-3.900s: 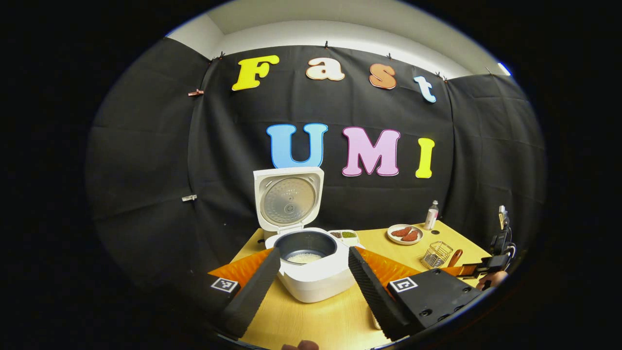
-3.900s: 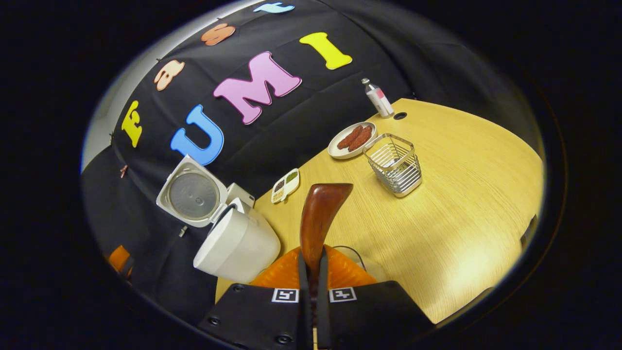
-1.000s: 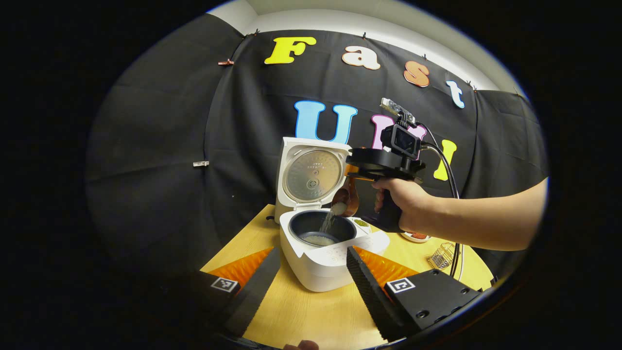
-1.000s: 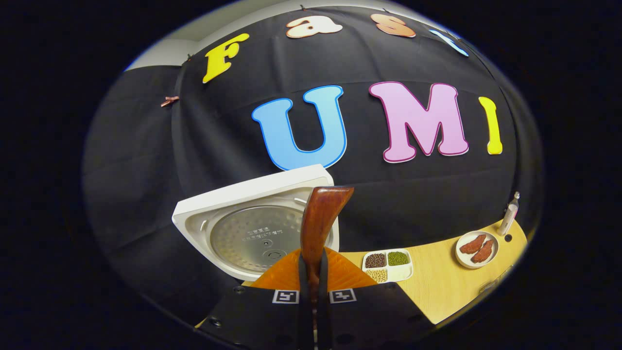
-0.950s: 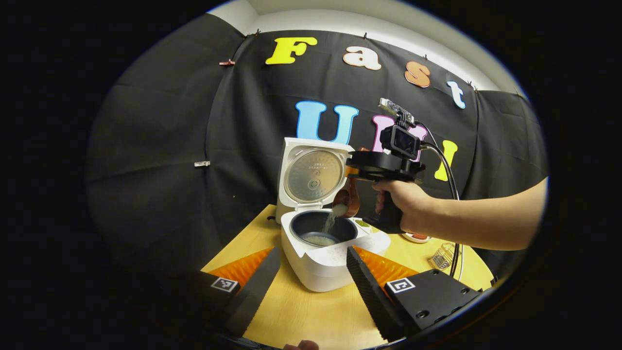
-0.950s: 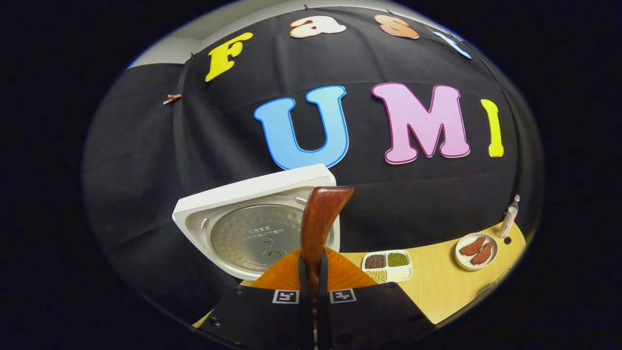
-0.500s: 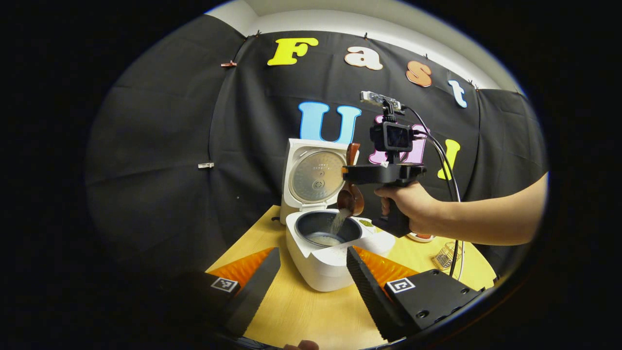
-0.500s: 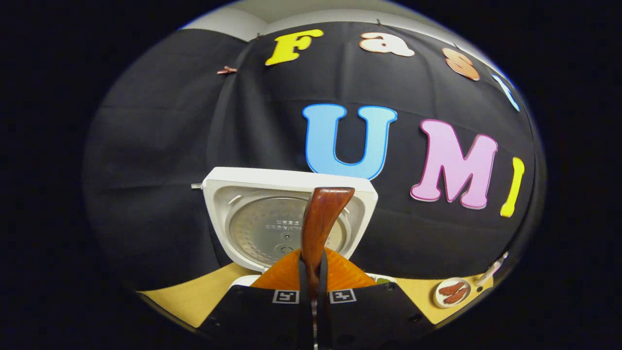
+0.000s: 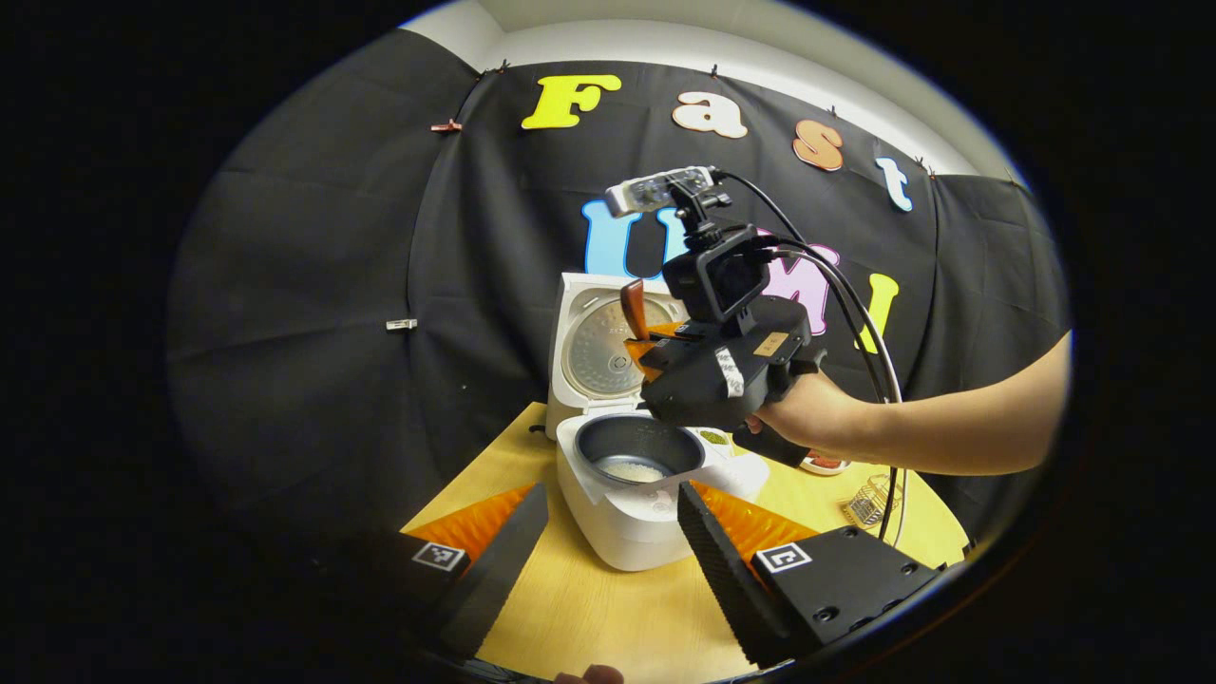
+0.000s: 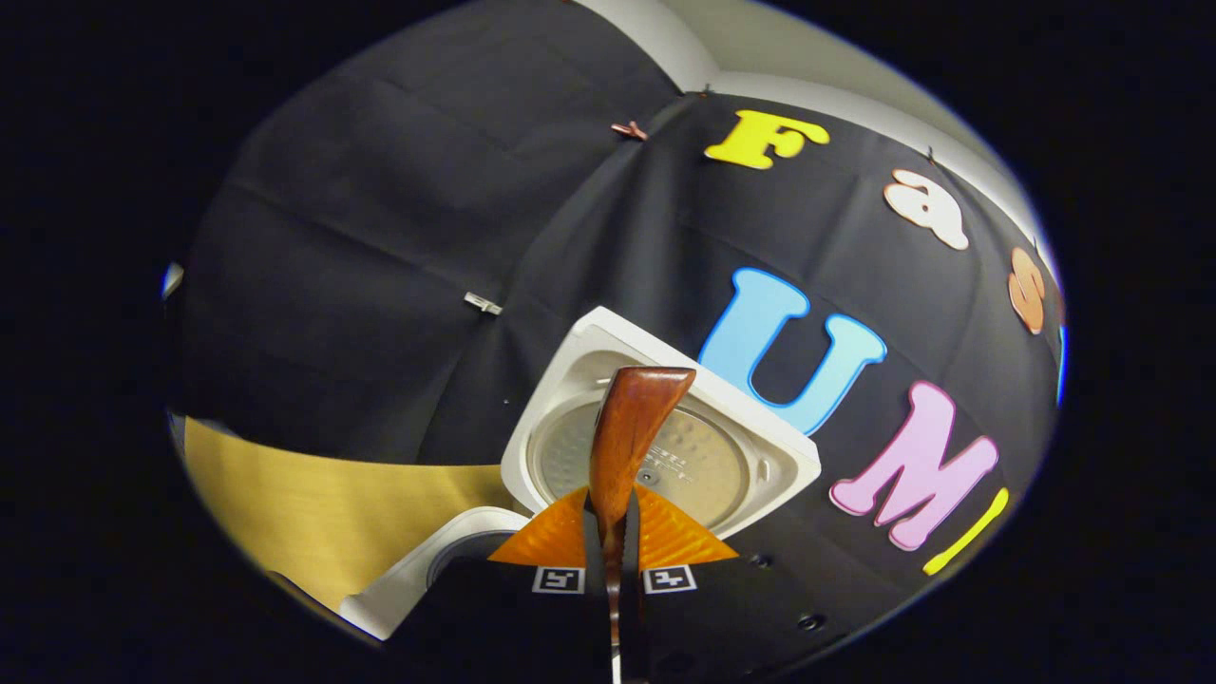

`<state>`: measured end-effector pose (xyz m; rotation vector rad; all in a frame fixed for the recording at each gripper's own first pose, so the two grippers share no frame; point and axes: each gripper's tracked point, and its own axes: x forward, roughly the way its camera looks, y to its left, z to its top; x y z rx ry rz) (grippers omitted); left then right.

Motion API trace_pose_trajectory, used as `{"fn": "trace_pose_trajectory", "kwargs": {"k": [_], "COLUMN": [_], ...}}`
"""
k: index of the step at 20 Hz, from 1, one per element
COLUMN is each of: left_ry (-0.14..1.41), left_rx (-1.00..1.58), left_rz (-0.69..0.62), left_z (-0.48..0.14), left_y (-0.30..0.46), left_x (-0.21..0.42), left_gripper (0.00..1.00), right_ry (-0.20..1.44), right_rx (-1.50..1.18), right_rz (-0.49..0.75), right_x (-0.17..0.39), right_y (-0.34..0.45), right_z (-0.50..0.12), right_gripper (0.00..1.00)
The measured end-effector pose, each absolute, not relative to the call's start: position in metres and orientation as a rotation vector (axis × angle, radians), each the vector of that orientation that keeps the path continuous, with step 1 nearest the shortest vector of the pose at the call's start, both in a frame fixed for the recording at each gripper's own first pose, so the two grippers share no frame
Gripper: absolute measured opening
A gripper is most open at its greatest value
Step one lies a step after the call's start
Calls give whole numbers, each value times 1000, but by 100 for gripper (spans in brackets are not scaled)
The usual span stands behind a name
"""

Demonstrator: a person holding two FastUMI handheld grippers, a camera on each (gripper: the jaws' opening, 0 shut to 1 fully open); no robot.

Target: Close the left gripper, press the button to open the rice cooker; take a wooden spoon from the chopstick holder with the right hand, scoop a spoonful of rice and pour it into the rice cooker, then put the wooden spoon back into the chopstick holder.

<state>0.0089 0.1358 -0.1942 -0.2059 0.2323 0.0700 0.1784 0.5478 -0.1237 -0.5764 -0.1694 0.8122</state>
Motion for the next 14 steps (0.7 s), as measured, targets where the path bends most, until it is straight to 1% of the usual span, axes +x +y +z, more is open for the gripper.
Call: {"fn": "trace_pose_trajectory", "kwargs": {"k": [2,4,9,14], "left_ry": [233,233,232,232], "left_rx": [-207,-201,-197,-208], "left_rz": [72,78,78,76], "left_z": [-194,-193,-189,-185], "left_y": [135,136,131,121], "left_x": [7,6,4,4], "left_gripper": [95,95,95,95], "right_ry": [-157,-84,98,206], "right_rx": [-585,-486,-130,177], "right_rz": [833,823,689,618], "right_x": [171,177,218,233], "right_y": [548,543,509,463], "right_z": [-130,-134,-118,-102], "right_gripper": [7,8,8,8]}}
